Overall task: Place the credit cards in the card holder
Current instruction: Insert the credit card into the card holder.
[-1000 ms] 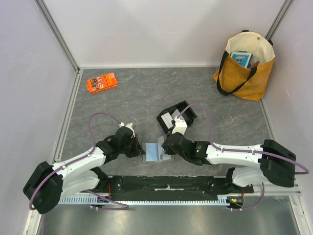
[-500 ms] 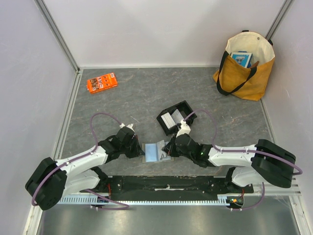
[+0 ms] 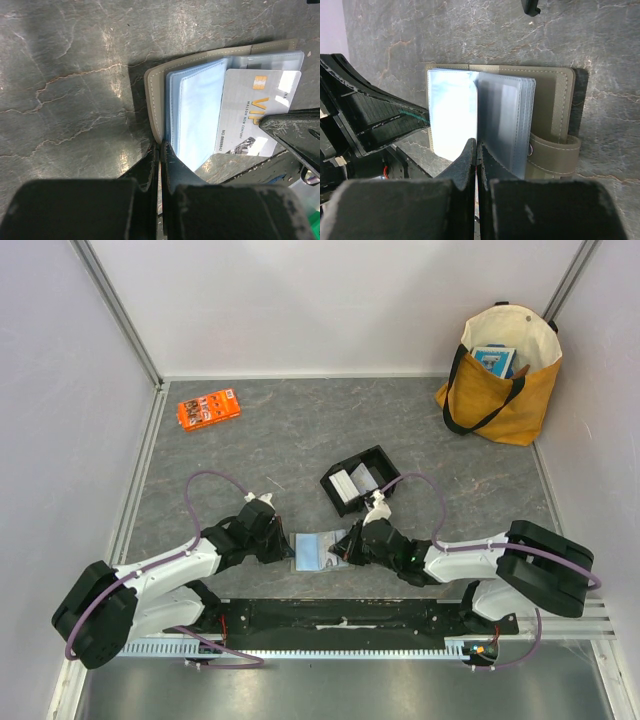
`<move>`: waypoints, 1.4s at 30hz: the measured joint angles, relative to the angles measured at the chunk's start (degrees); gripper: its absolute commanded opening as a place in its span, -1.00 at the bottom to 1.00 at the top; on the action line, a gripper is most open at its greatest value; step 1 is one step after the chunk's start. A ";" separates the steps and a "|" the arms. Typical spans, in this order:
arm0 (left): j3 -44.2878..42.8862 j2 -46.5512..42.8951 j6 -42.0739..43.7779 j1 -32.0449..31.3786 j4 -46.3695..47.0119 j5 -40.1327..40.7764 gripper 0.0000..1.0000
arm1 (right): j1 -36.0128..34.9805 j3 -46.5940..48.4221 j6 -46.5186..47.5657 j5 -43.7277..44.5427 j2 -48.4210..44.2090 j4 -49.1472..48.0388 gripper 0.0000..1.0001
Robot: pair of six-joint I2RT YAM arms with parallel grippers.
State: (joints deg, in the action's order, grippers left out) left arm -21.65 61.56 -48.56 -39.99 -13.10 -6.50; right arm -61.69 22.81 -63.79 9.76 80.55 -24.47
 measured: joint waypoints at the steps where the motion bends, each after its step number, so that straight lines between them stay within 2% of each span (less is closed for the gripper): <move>1: 0.02 0.02 0.00 0.00 0.02 0.00 -0.97 | 0.04 -0.31 -0.35 -0.02 0.13 -0.70 -1.00; 22: 0.57 0.07 -0.02 0.00 0.44 0.39 -0.96 | 0.33 -2.64 -5.22 -2.67 5.99 -12.07 -1.00; 42: 0.66 0.22 0.00 0.04 1.16 0.48 -0.96 | 3.10 -0.59 -1.60 -4.13 7.85 -10.73 -1.00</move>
State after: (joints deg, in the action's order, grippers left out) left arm -20.99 61.78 -48.56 -39.94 -11.94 -6.02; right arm -58.59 22.22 -65.39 5.63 88.40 -35.20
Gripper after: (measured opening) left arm 0.022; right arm 0.007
